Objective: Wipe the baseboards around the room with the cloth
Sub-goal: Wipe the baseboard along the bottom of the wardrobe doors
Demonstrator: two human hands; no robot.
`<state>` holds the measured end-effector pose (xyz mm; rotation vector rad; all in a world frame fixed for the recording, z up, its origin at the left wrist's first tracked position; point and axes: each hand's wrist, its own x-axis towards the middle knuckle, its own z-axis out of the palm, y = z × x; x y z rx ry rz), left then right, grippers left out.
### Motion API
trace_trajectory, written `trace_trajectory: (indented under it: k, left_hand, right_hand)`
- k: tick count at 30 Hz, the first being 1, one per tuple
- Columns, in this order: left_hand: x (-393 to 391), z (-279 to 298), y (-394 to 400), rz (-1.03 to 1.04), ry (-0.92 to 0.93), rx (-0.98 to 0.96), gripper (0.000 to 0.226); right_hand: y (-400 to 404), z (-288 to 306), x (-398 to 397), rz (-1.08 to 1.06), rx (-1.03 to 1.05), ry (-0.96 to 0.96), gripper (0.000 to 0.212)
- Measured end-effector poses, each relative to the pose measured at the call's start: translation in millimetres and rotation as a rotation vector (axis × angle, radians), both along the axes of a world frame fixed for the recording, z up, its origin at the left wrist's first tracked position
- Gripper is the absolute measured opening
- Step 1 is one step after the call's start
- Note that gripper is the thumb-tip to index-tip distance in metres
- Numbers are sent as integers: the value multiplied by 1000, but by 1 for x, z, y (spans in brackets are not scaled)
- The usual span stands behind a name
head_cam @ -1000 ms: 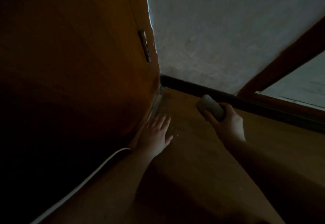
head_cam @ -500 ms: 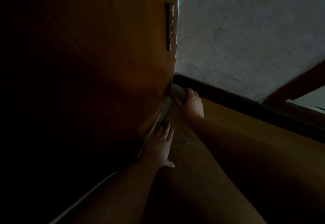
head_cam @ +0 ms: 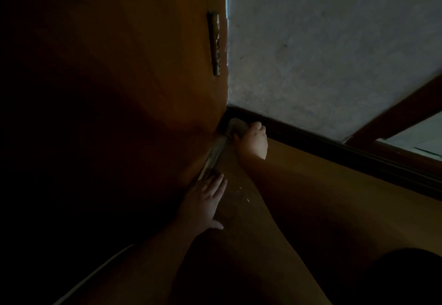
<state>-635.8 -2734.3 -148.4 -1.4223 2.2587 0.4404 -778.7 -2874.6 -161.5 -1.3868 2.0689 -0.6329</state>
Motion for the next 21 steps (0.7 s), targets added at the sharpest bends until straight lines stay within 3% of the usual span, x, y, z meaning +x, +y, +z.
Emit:
trace_trajectory:
  k: [11, 21]
  left_hand:
    - [-2, -26, -1, -77, 75, -20, 119]
    - [-22, -27, -5, -49, -55, 1, 128]
  right_hand:
    - [75, -7, -154, -154, -25, 117, 51]
    - [128, 5, -250, -365, 11, 176, 57]
